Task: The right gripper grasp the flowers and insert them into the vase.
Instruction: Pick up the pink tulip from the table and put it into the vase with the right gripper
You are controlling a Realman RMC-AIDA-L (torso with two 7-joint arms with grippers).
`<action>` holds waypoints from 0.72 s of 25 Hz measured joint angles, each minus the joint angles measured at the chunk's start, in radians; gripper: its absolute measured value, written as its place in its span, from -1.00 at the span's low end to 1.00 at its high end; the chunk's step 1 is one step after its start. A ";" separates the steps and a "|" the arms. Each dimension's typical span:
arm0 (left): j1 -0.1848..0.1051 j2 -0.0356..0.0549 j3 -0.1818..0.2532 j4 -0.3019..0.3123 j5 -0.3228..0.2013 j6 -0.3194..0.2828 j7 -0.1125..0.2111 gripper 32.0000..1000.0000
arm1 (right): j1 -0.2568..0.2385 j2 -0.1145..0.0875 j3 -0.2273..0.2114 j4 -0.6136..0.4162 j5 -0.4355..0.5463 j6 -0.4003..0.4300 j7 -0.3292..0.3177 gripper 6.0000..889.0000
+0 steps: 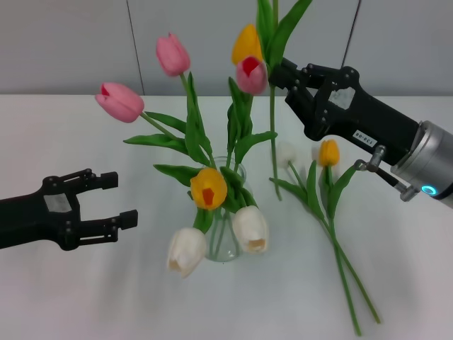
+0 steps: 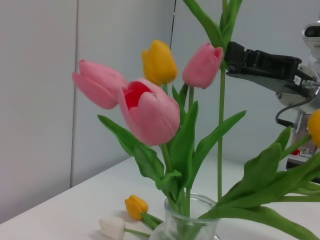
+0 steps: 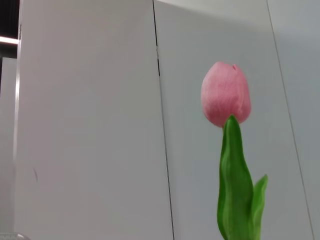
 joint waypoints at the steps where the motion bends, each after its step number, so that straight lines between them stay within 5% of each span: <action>1: 0.000 -0.0010 0.000 0.000 0.000 0.000 0.001 0.77 | 0.000 0.000 -0.001 0.000 0.000 0.000 0.000 -0.79; 8: 0.001 -0.0021 0.000 -0.002 0.000 -0.001 0.002 0.77 | -0.004 0.000 0.002 -0.004 0.001 -0.033 0.020 -0.77; 18: 0.019 0.0020 -0.004 -0.002 -0.006 0.008 0.002 0.77 | -0.001 -0.002 0.017 -0.091 0.132 -0.259 0.130 -0.74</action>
